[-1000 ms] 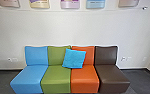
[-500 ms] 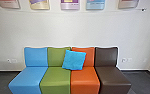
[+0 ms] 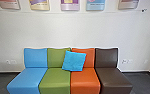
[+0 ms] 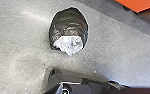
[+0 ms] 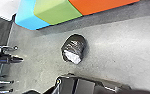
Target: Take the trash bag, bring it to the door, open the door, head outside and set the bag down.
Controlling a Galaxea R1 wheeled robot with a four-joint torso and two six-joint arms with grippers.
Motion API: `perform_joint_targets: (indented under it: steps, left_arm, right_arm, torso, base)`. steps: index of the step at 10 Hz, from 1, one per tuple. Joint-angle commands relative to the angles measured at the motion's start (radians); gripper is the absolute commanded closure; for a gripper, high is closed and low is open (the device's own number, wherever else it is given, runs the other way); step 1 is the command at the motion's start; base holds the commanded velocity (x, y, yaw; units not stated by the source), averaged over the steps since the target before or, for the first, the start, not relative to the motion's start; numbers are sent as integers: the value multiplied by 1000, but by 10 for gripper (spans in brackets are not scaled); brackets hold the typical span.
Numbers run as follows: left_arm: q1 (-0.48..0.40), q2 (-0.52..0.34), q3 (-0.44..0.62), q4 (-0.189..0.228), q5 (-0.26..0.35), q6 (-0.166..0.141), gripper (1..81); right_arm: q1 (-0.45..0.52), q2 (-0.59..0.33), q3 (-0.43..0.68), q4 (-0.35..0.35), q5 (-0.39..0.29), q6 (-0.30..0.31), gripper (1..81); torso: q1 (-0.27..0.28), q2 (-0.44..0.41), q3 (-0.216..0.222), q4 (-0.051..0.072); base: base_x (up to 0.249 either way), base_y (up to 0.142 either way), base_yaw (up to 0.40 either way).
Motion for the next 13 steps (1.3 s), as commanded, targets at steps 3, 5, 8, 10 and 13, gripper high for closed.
perform_joint_targets:
  steps: [3, 5, 8, 10, 13]
  left_arm:
    - [-96, -19, 0, -20, 61, 2, 10]
    - [-99, -14, -3, -20, 61, 2, 10]
    - [-106, -17, 3, -21, 63, 2, 10]
    - [-110, -19, -1, -20, 63, 2, 10]
    - [-128, -17, -3, -21, 63, 2, 10]
  right_arm:
    - [145, -19, -33, 66, -125, 6, 10]
    - [160, -33, -36, 74, -125, 6, 10]
    - [200, -49, -39, 89, -173, 9, 10]
    - [211, -46, -38, 93, -176, 12, 10]
    - [206, -49, -36, 93, -176, 12, 10]
  torso:
    - [103, -161, 0, 0]
    - [148, -232, -96, 0]
    - [195, -308, -154, 0]
    - [239, -376, -217, 0]
    - [305, -480, -316, 0]
  base:
    - [0, 0, 0]
    - [0, 0, 0]
    - [0, 0, 0]
    - [0, 0, 0]
    - [0, 0, 0]
